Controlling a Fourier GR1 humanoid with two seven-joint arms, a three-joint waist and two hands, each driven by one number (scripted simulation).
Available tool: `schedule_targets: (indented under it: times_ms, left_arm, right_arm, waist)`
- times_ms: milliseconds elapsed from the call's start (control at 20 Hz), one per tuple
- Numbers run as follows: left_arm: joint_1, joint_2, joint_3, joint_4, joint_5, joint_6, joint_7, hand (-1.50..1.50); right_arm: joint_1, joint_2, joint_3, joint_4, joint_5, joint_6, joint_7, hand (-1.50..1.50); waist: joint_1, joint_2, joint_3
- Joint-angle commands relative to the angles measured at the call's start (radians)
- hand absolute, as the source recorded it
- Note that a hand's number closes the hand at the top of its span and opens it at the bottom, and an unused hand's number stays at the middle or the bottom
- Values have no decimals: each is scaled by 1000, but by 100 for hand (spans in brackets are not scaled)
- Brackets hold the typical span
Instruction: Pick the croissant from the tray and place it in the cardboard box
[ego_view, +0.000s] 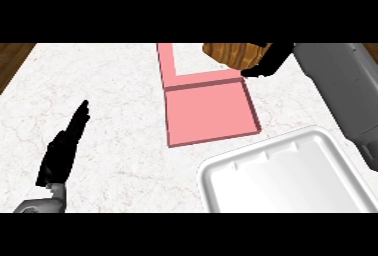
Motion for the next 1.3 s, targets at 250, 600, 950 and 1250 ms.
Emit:
schedule_targets:
  times_ms: [250, 600, 950, 1250]
  left_arm:
    - [-23, -3, 12, -15, -11, 10, 39, 0]
    - [71, -1, 18, -10, -9, -4, -47, 0]
    - [-10, -2, 38, 29, -2, -10, -23, 0]
    - [27, -21, 13, -10, -13, -3, -17, 0]
  right_arm:
    - [-30, 186, 120, 93, 99, -4, -14, 150]
    - [-74, 308, 121, 291, 159, -75, 62, -150]
    - [-66, 389, 60, 343, 125, -70, 44, -150]
    - [-106, 391, -163, 416, -80, -67, 117, -150]
  waist:
    - [-26, -5, 0]
    - [-13, -1, 0]
    - [-24, -2, 0]
    - [-8, 2, 0]
